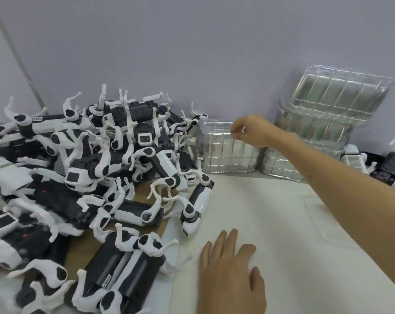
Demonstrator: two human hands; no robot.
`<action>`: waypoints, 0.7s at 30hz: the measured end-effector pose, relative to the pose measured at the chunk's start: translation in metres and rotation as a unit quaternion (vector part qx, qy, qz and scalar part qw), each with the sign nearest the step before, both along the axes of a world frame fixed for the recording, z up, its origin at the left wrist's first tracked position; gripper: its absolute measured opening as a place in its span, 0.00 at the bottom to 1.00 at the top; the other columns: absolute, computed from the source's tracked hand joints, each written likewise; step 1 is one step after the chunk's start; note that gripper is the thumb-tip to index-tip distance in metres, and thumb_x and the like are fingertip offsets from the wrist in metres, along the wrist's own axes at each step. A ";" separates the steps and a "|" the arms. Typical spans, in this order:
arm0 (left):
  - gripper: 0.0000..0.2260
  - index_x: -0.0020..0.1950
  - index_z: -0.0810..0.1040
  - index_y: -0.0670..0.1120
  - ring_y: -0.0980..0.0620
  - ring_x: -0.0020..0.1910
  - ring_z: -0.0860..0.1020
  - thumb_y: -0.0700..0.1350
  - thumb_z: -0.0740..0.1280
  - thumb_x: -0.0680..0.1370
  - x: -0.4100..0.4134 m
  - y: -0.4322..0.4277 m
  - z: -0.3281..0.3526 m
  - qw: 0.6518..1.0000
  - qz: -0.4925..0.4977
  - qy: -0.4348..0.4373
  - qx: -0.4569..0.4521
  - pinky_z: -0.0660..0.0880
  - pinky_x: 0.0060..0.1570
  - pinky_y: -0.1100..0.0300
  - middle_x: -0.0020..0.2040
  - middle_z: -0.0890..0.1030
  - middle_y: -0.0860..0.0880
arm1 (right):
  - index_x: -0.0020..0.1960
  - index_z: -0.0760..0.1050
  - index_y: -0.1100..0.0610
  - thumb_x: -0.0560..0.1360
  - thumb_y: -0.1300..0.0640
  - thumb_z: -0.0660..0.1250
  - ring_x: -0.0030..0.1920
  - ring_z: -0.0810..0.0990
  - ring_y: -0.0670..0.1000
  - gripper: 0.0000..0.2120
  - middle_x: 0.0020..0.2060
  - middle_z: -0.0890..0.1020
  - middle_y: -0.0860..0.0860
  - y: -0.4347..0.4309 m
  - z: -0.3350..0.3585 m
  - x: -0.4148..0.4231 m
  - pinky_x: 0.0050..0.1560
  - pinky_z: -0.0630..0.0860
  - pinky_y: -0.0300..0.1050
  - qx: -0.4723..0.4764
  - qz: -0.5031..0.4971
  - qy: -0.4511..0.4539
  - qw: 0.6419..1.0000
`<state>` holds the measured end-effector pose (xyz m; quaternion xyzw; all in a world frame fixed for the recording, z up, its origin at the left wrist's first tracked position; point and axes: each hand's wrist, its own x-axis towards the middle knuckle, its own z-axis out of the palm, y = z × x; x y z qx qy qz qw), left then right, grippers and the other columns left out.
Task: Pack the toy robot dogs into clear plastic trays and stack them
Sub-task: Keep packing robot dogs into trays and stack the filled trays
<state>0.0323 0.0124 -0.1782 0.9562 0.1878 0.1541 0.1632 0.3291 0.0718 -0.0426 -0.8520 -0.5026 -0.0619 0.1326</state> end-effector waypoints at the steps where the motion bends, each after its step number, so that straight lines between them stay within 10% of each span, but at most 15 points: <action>1: 0.19 0.39 0.83 0.64 0.60 0.51 0.83 0.63 0.75 0.49 0.000 0.000 0.001 1.000 0.000 -0.002 -0.005 0.66 0.54 0.61 0.52 0.85 0.60 | 0.54 0.82 0.53 0.78 0.56 0.69 0.47 0.76 0.49 0.06 0.49 0.83 0.50 0.000 0.000 0.001 0.56 0.76 0.48 0.009 0.002 -0.001 1.000; 16: 0.15 0.41 0.82 0.64 0.58 0.55 0.83 0.58 0.74 0.56 -0.001 -0.004 -0.004 0.997 0.008 -0.051 -0.057 0.64 0.55 0.61 0.55 0.84 0.59 | 0.58 0.79 0.58 0.80 0.58 0.66 0.55 0.79 0.52 0.08 0.52 0.83 0.51 -0.015 0.000 -0.016 0.63 0.73 0.54 0.244 -0.014 -0.002 0.970; 21: 0.17 0.70 0.69 0.62 0.63 0.78 0.48 0.54 0.58 0.80 0.000 0.000 -0.010 0.990 -0.001 -0.080 -0.114 0.38 0.71 0.64 0.79 0.55 0.62 | 0.56 0.78 0.56 0.80 0.58 0.66 0.50 0.76 0.45 0.06 0.49 0.79 0.45 -0.036 0.020 -0.045 0.60 0.73 0.45 0.316 0.020 -0.010 0.949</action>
